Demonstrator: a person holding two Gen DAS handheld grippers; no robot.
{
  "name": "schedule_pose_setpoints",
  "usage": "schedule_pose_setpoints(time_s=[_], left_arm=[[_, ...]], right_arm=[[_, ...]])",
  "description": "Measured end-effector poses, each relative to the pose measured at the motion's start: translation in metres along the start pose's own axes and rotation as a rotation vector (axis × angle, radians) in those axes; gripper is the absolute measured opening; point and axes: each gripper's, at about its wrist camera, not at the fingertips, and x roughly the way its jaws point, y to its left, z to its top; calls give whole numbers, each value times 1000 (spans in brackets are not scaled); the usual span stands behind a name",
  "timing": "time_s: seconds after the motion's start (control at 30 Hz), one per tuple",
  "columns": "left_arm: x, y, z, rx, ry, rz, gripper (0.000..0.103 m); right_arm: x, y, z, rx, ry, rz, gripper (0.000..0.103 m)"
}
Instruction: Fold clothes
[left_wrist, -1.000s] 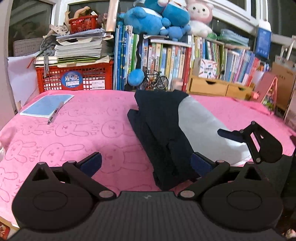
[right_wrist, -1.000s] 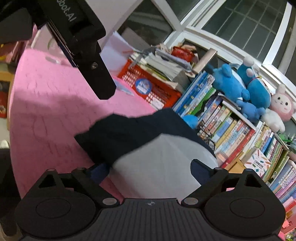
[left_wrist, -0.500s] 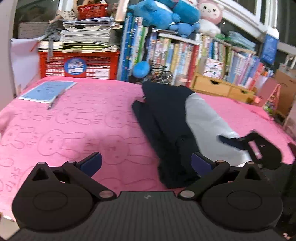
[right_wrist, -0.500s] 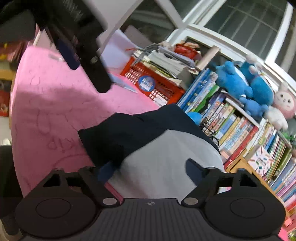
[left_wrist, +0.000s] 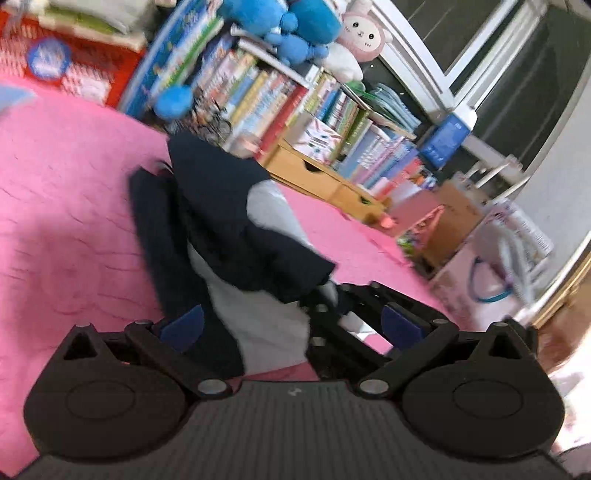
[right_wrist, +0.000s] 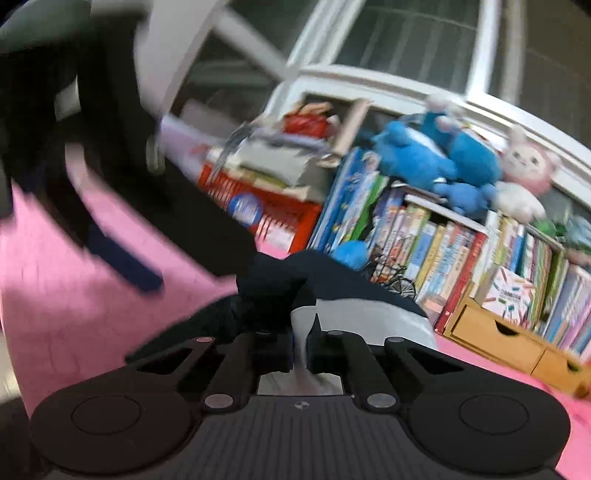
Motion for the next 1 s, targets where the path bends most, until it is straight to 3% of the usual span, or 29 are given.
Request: schedule_pose_setpoints(time_s=[0.17, 0.23, 0.33, 0.4, 0.47, 0.57, 0.7, 0.83, 0.93, 1.0], left_arm=[[46, 51, 27, -247, 72, -146, 103], [64, 62, 36, -299, 97, -163, 103], [67, 66, 45, -296, 81, -138, 102], [70, 68, 51, -294, 70, -122, 92], [72, 70, 57, -292, 59, -105, 68], [68, 76, 61, -290, 42, -75, 51], [61, 88, 52, -329, 37, -50, 43], [55, 84, 45, -279, 45, 4, 47], [34, 64, 41, -150, -9, 131, 47], [17, 49, 38, -47, -57, 224, 52]], right_arm=[[-8, -5, 2, 6, 1, 31, 8], [-6, -3, 0, 4, 15, 42, 8], [-2, 1, -2, 1, 33, 56, 8], [-1, 6, -1, -6, 33, 64, 8], [1, 11, 0, -14, 31, 73, 8], [4, 18, 1, -22, 32, 92, 8], [9, 26, -1, -32, 55, 121, 8], [9, 33, -6, -59, 75, 134, 8], [9, 38, -9, -79, 90, 144, 8], [9, 41, -11, -93, 100, 151, 8]])
